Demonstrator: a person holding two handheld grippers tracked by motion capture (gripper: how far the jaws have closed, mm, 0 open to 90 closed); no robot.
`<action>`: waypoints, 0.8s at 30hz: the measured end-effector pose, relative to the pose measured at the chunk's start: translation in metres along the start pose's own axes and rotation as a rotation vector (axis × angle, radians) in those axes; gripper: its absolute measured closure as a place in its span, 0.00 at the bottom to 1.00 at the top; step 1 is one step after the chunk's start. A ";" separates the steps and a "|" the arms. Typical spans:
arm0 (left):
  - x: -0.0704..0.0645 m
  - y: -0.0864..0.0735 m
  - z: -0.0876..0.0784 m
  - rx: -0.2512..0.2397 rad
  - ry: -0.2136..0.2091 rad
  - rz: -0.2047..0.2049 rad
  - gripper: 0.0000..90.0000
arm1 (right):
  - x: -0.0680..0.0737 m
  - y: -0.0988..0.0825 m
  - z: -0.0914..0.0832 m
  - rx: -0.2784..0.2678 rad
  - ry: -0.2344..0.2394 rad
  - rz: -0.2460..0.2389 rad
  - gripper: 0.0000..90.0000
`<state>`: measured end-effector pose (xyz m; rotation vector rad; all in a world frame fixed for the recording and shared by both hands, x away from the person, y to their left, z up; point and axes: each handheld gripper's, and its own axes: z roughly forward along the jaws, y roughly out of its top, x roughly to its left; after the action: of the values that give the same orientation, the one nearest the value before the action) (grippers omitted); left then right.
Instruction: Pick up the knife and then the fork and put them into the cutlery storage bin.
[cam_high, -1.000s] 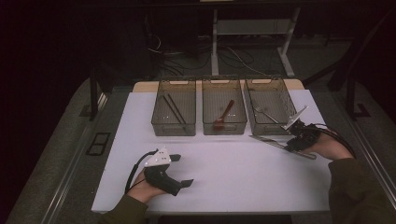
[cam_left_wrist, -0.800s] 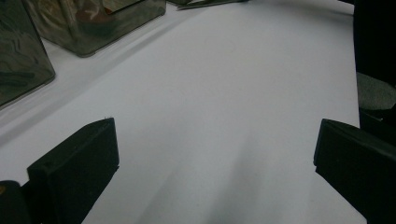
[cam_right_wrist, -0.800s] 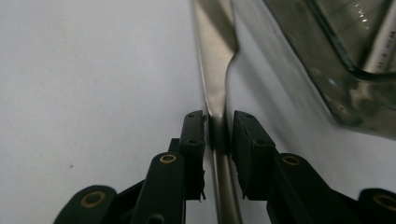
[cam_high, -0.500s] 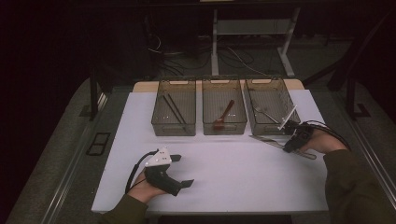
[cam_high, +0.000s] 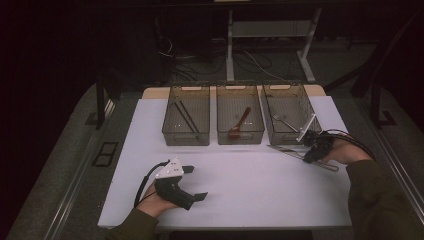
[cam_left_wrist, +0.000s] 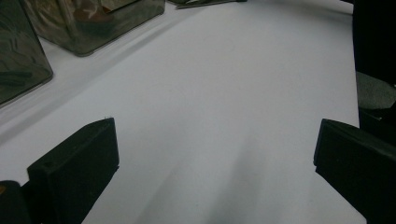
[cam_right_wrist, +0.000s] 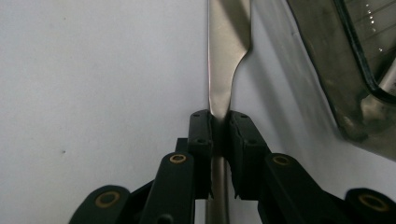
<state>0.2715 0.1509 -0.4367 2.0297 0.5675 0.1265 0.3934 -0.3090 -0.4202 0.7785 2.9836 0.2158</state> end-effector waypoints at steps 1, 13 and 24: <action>0.000 0.000 0.000 -0.001 0.000 -0.001 0.00 | 0.001 0.000 0.000 -0.001 -0.003 -0.002 0.89; 0.000 0.000 -0.001 -0.003 0.003 -0.003 0.00 | 0.013 -0.008 -0.006 -0.075 0.003 -0.026 0.89; 0.000 0.001 -0.001 -0.008 0.007 0.001 0.00 | 0.023 -0.036 -0.024 -0.392 0.020 0.113 0.89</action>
<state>0.2711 0.1517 -0.4355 2.0227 0.5688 0.1362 0.3543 -0.3318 -0.4023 0.8936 2.7765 0.7872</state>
